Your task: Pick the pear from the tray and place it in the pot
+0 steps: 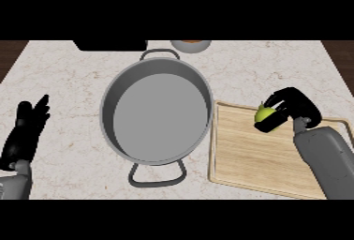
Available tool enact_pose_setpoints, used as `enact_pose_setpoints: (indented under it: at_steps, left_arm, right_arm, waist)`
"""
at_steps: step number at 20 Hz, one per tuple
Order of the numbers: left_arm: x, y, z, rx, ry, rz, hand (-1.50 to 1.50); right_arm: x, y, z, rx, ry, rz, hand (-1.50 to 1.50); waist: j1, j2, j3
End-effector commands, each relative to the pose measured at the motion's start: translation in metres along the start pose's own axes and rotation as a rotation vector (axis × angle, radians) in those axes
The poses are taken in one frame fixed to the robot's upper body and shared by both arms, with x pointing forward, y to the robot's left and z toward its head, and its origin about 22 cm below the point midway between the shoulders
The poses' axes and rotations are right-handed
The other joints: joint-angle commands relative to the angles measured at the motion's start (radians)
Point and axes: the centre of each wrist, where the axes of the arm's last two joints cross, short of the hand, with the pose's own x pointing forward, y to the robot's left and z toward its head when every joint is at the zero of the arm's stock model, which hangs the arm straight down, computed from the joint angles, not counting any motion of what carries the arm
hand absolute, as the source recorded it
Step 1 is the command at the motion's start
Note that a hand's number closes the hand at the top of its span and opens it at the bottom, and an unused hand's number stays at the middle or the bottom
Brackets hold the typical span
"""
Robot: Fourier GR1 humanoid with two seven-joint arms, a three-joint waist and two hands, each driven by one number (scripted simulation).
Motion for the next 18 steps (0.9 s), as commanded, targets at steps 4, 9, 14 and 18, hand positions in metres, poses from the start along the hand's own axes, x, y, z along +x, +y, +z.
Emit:
enact_pose_setpoints:
  at_steps: [4,9,14,18]
  left_arm:
    - [0.004,0.002,-0.005,0.023,-0.014,-0.017,0.00]
    - [-0.006,0.004,0.004,-0.001,-0.009,0.006,0.00]
    - [-0.017,-0.001,0.009,0.012,0.007,-0.002,0.00]
    - [-0.010,0.001,0.005,0.018,-0.002,0.001,0.00]
  right_arm:
    - [0.017,-0.002,0.016,-0.119,-0.031,0.020,1.50]
    - [-0.015,-0.017,0.017,-0.093,-0.378,0.329,1.50]
    - [-0.042,-0.049,0.028,-0.212,-0.638,0.524,1.50]
    - [-0.029,-0.072,0.046,-0.348,-0.755,0.367,1.50]
  waist:
    - [-0.005,0.000,0.000]
    - [0.003,0.002,0.001]
    - [-0.012,-0.002,0.001]
    - [-0.015,-0.004,0.000]
